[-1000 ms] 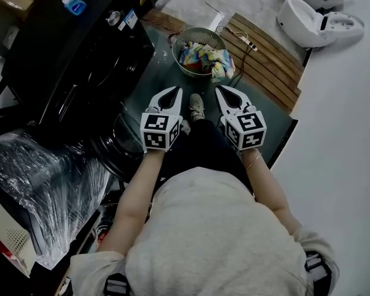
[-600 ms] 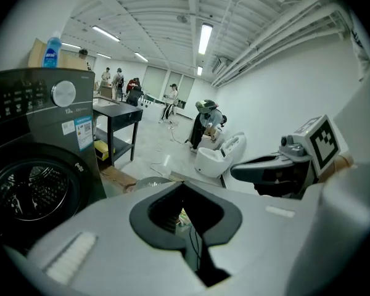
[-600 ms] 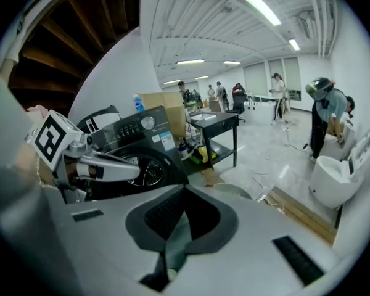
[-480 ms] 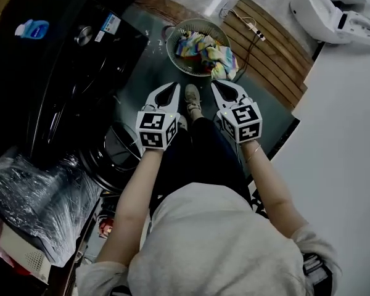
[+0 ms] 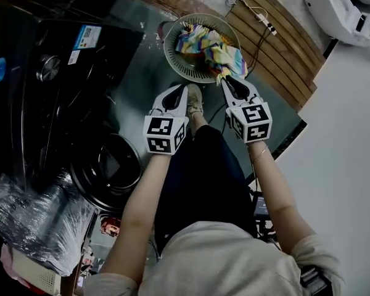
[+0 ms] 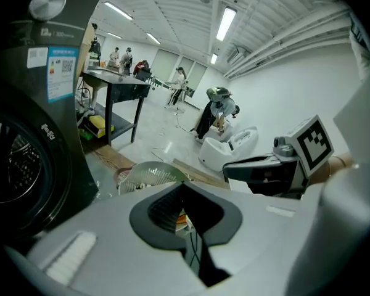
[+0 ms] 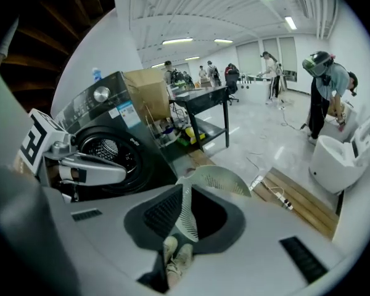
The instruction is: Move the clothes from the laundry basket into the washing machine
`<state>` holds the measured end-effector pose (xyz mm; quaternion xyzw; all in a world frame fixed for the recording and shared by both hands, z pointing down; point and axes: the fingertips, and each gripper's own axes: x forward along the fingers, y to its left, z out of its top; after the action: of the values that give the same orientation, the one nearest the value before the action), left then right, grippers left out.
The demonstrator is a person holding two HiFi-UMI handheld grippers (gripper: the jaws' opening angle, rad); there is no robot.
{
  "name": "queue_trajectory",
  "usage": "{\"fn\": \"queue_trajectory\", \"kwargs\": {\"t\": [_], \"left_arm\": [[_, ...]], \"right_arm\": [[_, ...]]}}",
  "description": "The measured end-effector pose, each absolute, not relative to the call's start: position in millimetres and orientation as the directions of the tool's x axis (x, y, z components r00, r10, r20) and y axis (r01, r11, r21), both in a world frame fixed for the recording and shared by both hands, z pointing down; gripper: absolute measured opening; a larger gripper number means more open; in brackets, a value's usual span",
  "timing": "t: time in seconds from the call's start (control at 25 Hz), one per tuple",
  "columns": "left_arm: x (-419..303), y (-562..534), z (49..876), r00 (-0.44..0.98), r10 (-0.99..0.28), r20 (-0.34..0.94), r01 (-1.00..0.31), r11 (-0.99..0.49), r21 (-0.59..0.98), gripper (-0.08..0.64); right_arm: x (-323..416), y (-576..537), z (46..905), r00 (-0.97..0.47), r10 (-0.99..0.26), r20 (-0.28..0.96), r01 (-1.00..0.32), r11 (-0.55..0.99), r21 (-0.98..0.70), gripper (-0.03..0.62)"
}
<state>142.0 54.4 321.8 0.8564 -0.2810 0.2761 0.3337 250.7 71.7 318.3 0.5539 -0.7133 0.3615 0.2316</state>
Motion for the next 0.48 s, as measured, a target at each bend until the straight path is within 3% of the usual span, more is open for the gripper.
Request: {"fn": "queue_trajectory", "kwargs": {"t": [0.24, 0.36, 0.48], "left_arm": [[146.7, 42.3, 411.2, 0.671, -0.241, 0.701, -0.663, -0.62, 0.421, 0.009], [151.0, 40.7, 447.4, 0.677, -0.212, 0.705, -0.654, -0.612, 0.444, 0.009], [153.9, 42.3, 472.1, 0.69, -0.192, 0.698, -0.644, -0.605, 0.469, 0.009]], "right_arm": [[267.5, 68.7, 409.9, -0.223, -0.565, 0.794, -0.974, 0.088, -0.211, 0.012], [276.5, 70.1, 454.6, -0.192, -0.535, 0.823, -0.98, 0.056, -0.192, 0.1], [290.5, 73.5, 491.4, -0.141, -0.507, 0.85, -0.989, 0.031, -0.146, 0.105]]}}
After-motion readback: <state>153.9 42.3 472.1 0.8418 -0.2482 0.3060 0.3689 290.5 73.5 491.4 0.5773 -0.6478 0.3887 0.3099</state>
